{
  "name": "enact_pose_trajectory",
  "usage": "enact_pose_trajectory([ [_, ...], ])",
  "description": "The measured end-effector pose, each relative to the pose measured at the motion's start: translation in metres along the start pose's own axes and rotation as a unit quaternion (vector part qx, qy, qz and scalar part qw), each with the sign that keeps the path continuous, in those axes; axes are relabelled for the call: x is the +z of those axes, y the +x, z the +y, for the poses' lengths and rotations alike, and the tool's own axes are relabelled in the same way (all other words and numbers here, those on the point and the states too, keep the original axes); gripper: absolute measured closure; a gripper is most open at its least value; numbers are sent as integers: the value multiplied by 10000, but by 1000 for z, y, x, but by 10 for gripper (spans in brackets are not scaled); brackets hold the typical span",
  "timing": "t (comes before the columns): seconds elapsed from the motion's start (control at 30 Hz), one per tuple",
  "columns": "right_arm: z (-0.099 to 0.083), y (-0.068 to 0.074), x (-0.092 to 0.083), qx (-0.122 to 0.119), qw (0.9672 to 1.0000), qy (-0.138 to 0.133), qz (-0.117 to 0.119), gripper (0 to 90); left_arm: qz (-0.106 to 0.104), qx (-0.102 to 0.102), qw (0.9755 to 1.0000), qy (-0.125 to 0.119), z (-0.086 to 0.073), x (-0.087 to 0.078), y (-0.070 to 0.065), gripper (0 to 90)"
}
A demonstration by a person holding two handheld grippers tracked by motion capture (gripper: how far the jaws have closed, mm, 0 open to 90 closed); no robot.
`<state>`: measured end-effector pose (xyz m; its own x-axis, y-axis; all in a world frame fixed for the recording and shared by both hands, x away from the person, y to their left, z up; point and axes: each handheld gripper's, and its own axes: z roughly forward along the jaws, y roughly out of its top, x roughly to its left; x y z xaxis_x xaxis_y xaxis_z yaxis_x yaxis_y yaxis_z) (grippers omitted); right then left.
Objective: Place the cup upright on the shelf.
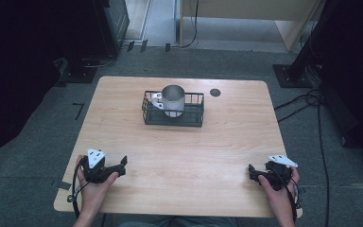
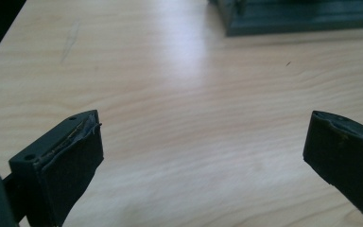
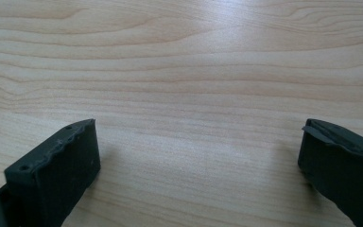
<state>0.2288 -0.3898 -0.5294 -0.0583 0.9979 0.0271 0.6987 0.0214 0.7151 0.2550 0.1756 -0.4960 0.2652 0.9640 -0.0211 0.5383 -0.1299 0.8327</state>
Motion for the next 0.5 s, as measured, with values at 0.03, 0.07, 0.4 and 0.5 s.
enact_pose_trajectory([
  [0.03, 0, 0, 0, -3, 10000, 0, -1, 0, 28, -40, 10000, -6, -2, -2, 4, 0],
  [0.07, 0, 0, 0, -3, 10000, 0, -1, 0, 74, -56, 10000, -1, -5, -4, 9, 0],
  [0.4, 0, 0, 0, -2, 10000, 0, -2, 0, 434, 64, 9988, 194, -26, -19, 37, 0],
  [0.5, 0, 0, 0, -2, 10000, 0, -2, 0, 512, 176, 9983, 232, -29, -22, 41, 0],
])
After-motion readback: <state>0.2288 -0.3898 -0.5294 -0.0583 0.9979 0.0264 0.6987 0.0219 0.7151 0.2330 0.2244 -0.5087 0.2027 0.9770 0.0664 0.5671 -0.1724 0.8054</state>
